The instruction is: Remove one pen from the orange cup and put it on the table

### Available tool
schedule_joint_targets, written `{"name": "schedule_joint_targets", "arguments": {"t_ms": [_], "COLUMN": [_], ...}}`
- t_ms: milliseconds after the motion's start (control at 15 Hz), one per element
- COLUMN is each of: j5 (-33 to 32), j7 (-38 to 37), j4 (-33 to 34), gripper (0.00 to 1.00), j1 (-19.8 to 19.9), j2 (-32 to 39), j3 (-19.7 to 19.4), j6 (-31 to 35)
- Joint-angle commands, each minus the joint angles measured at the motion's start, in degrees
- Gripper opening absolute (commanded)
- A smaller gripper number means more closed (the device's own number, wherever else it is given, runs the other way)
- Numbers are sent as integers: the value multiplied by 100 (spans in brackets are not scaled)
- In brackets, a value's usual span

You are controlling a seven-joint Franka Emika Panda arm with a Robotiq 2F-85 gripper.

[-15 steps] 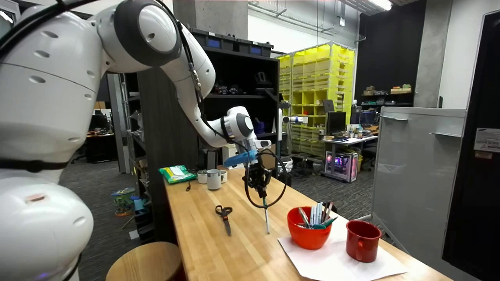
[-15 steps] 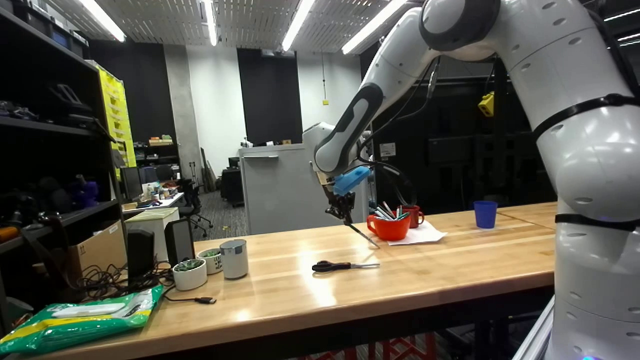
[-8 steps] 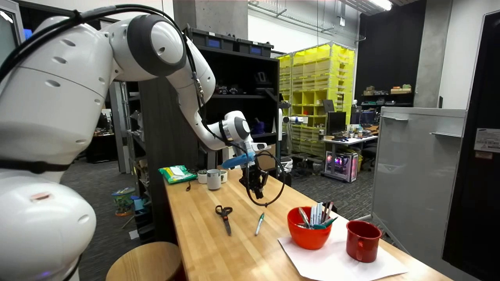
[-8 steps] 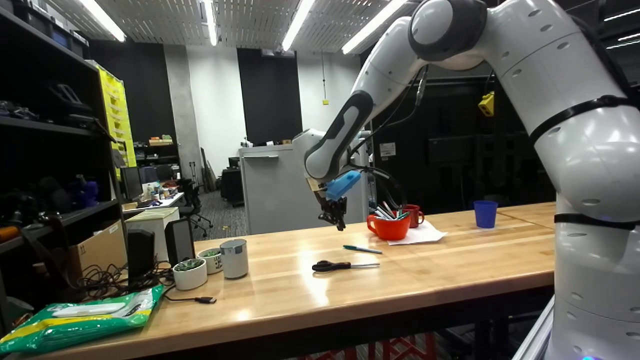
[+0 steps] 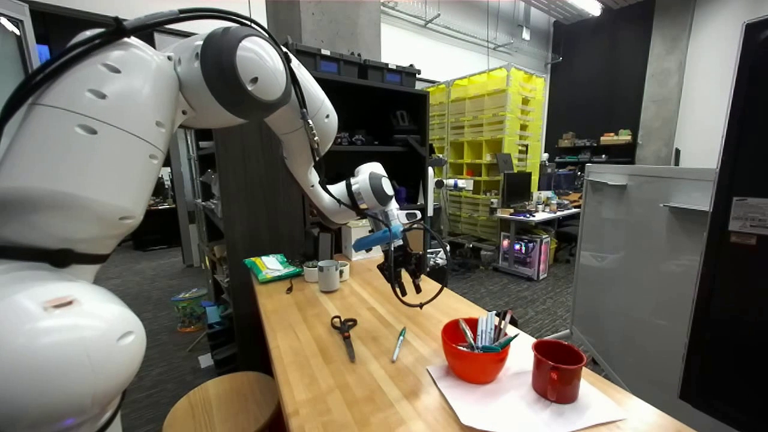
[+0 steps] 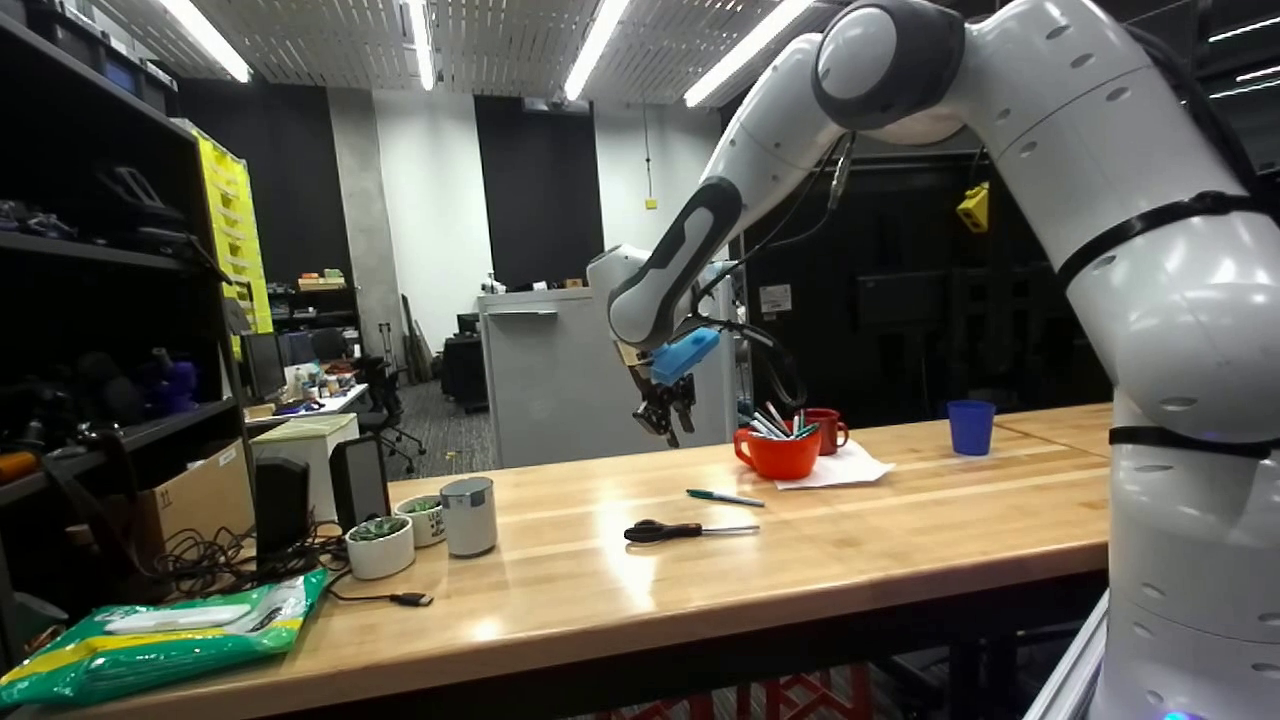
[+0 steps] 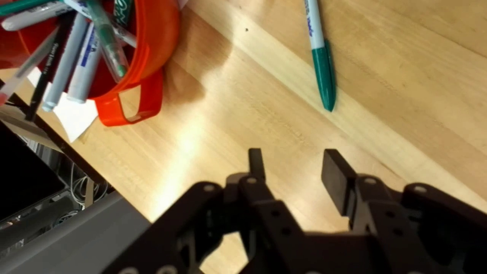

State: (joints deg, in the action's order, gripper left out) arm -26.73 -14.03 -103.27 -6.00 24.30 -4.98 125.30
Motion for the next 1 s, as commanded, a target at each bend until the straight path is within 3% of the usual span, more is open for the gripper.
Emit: {"name": "schedule_joint_targets", "arguments": {"t_ms": [0,267,667,933], "j5": [455,1817,3613,3828], "j7": [182,669,1685,2082], "j4": [-22,-409,-987,-1224], "gripper": [76,100,100,100], "j1": [273,931,1794,2070], "j2": [-403,-1120,-2110,-2453], "j3": [-8,15,-344,-721], "j6": [-176,-154,-401,-829]}}
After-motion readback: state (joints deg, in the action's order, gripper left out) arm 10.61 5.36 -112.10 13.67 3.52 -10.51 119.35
